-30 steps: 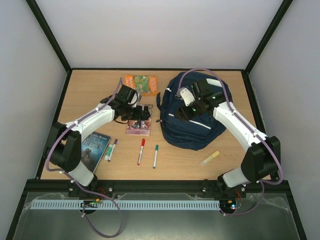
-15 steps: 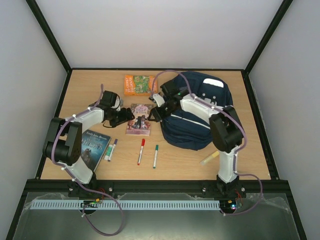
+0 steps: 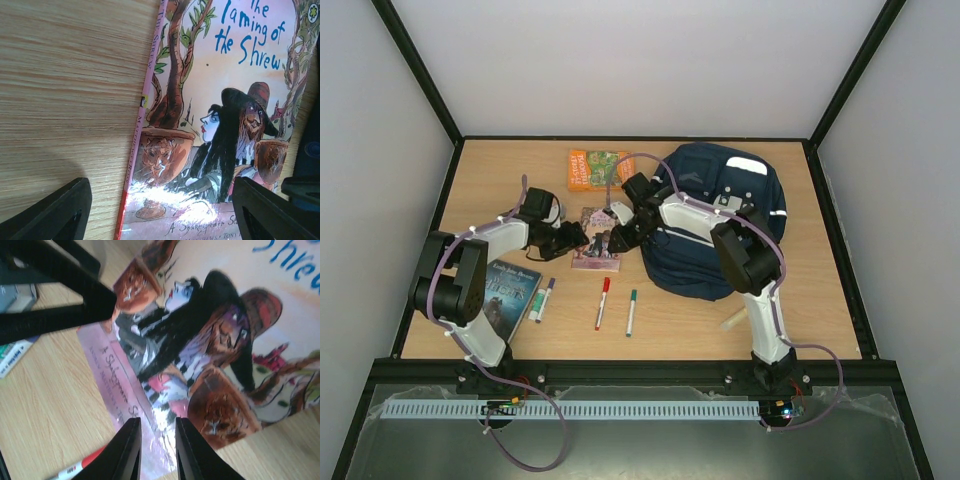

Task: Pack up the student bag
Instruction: Move the student bag to the center of the board, then pick up the book from the center of the board.

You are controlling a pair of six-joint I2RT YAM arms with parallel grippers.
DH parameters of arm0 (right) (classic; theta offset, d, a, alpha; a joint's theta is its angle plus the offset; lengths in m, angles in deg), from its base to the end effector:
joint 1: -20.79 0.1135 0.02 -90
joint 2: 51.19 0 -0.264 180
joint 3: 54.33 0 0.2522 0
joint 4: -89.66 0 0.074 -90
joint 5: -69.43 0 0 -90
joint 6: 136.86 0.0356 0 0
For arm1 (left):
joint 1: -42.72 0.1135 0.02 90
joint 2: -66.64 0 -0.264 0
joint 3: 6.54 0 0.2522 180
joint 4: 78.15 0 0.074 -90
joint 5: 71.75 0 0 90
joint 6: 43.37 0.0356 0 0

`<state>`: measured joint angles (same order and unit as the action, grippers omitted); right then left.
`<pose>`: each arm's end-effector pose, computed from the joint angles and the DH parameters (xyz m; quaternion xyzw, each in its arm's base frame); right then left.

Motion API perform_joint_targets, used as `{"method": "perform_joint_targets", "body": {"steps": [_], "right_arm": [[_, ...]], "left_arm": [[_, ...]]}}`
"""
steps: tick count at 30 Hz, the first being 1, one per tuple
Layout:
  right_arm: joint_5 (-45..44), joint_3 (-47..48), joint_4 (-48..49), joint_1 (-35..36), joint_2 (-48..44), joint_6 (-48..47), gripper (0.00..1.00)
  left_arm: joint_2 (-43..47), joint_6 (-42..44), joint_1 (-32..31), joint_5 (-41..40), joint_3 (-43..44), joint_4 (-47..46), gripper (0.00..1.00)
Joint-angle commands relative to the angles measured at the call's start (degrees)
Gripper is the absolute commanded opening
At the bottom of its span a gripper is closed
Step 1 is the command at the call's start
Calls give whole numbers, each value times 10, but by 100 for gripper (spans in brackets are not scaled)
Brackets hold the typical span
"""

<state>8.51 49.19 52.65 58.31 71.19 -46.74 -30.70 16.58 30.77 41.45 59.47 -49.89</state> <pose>0.3535 0.2933 0.1679 -0.3665 0.8529 0.3188 0.1914 0.3133 -0.0806 0.1522 -0.0966 0.9418 -0.2732 0.1703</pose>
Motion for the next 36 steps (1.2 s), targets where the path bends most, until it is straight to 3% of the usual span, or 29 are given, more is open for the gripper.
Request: {"method": "perform_joint_targets", "body": {"steps": [1, 6, 20, 25, 32, 36], "right_arm": [[16, 34, -25, 1, 31, 17, 17], [-31, 37, -41, 1, 56, 31, 15], [-87, 19, -60, 1, 81, 39, 7], [-78, 18, -63, 1, 92, 35, 7], [-72, 19, -65, 1, 98, 31, 9], [-74, 19, -67, 1, 100, 29, 9]], "left_arm": [[-12, -6, 3, 9, -9, -4, 79], [-21, -11, 3, 2, -10, -1, 85], [-51, -30, 3, 11, -15, -18, 86], [-72, -37, 4, 60, -18, -41, 83], [-98, -73, 4, 189, -45, -128, 79], [-82, -80, 4, 215, -54, -149, 76]]}}
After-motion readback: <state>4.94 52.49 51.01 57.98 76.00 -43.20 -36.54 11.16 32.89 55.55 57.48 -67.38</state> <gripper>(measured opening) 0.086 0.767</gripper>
